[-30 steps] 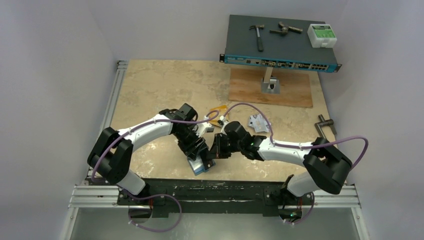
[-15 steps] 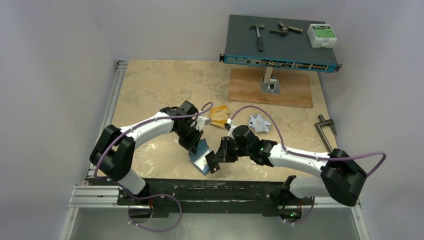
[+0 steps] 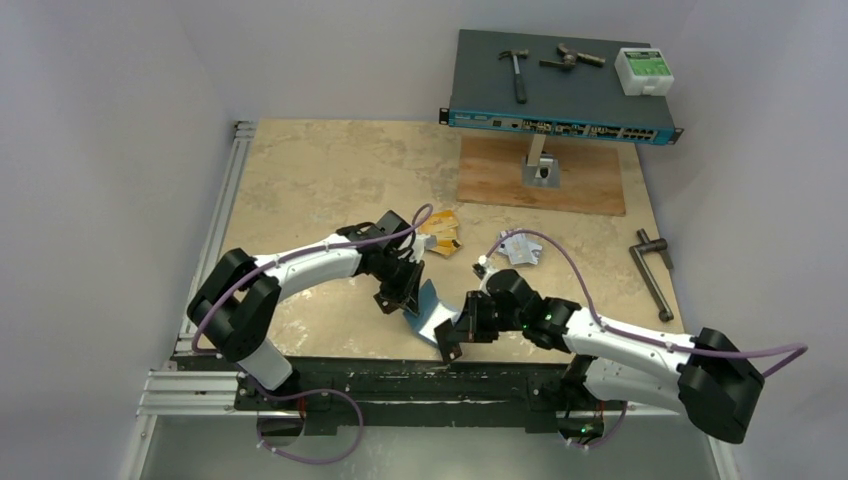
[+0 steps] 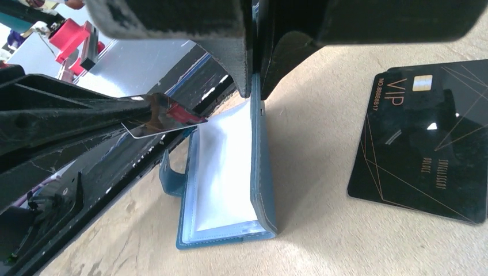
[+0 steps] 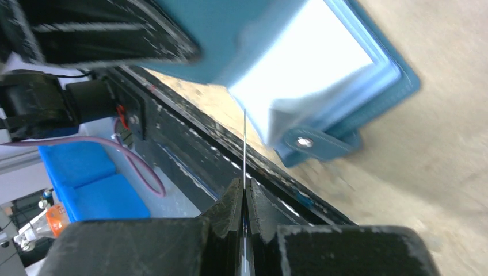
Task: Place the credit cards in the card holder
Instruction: Pick up the card holder from the center of the board.
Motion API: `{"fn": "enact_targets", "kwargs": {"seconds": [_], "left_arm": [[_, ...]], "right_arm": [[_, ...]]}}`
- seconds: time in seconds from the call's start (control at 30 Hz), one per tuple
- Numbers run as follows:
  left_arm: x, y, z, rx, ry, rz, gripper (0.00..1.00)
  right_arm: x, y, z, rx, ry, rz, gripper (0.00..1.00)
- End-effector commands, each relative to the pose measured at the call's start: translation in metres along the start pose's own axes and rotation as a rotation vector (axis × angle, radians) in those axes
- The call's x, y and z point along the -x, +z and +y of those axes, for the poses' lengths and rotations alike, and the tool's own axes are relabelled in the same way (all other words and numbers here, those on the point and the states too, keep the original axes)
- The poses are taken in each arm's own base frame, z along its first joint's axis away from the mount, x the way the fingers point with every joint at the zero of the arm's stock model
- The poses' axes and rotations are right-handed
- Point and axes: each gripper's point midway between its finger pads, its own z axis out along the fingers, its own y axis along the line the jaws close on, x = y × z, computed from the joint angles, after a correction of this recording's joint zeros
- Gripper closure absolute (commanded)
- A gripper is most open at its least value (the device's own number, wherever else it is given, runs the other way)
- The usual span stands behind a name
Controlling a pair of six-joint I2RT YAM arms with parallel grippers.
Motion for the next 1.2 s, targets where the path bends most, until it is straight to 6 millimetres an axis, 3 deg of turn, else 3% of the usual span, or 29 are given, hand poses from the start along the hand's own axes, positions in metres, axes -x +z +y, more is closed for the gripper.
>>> {"fn": "enact_targets", "kwargs": {"seconds": [0.0, 0.17, 0.33, 0.7, 1.17], "left_arm": [[0.014, 0.004, -0.004, -0.019, -0.032, -0.05, 1.0], [0.014, 0.006, -0.003, -0.021, -0.032, -0.048, 1.0], [0.012, 0.007, -0.003, -0.023, -0.027, -0.046, 0.99], [0.011, 0.005, -0.003, -0.026, -0.009, -0.05, 0.99], [0.012, 0.004, -0.003, -0.023, 0.008, -0.055, 0.99]], "right_arm": [[-0.015, -0.008, -0.02, -0.048, 0.061, 0.01, 1.0], [-0.027, -0.014, -0.032, -0.052, 0.106, 0.02, 1.0], [-0.028, -0.013, -0.036, -0.056, 0.12, 0.011, 1.0], [-0.019, -0.005, -0.028, -0.02, 0.125, -0.018, 1.0], [-0.018, -0.012, -0.024, 0.002, 0.118, -0.03, 1.0]]}}
